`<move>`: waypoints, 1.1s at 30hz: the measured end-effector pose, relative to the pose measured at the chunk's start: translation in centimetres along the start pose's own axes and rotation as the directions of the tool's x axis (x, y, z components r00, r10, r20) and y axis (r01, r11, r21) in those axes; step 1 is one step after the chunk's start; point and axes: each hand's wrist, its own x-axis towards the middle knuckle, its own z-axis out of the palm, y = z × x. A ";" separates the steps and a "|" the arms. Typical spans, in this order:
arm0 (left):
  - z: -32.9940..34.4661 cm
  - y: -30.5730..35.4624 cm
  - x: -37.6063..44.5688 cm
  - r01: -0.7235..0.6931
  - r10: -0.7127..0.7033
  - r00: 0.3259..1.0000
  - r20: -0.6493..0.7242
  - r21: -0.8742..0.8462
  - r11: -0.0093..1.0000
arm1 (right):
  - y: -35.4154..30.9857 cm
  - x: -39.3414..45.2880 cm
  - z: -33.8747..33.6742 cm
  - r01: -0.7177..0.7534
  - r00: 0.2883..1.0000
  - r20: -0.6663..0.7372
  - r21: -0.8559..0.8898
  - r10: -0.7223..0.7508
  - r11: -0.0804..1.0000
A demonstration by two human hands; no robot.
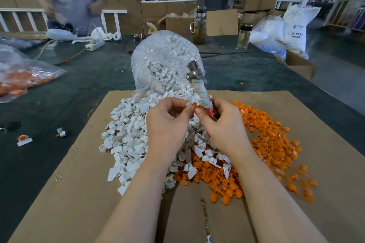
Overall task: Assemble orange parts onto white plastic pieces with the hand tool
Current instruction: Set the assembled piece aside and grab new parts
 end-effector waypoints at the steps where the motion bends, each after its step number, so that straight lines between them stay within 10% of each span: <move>1: 0.0 0.0 0.0 -0.005 0.005 1.000 0.004 -0.001 1.000 | 0.0 0.0 0.0 -0.006 1.000 -0.004 0.012 0.006 1.000; 13: -0.1 -0.2 -0.2 -0.067 0.067 0.998 0.012 0.019 0.998 | 0.1 0.0 -0.1 0.008 0.999 0.032 0.043 -0.010 0.999; 33: -2.2 -0.4 1.5 0.038 -0.050 0.999 -0.018 -0.439 0.898 | 0.2 0.0 -3.2 -0.069 0.848 0.521 -0.076 0.098 0.995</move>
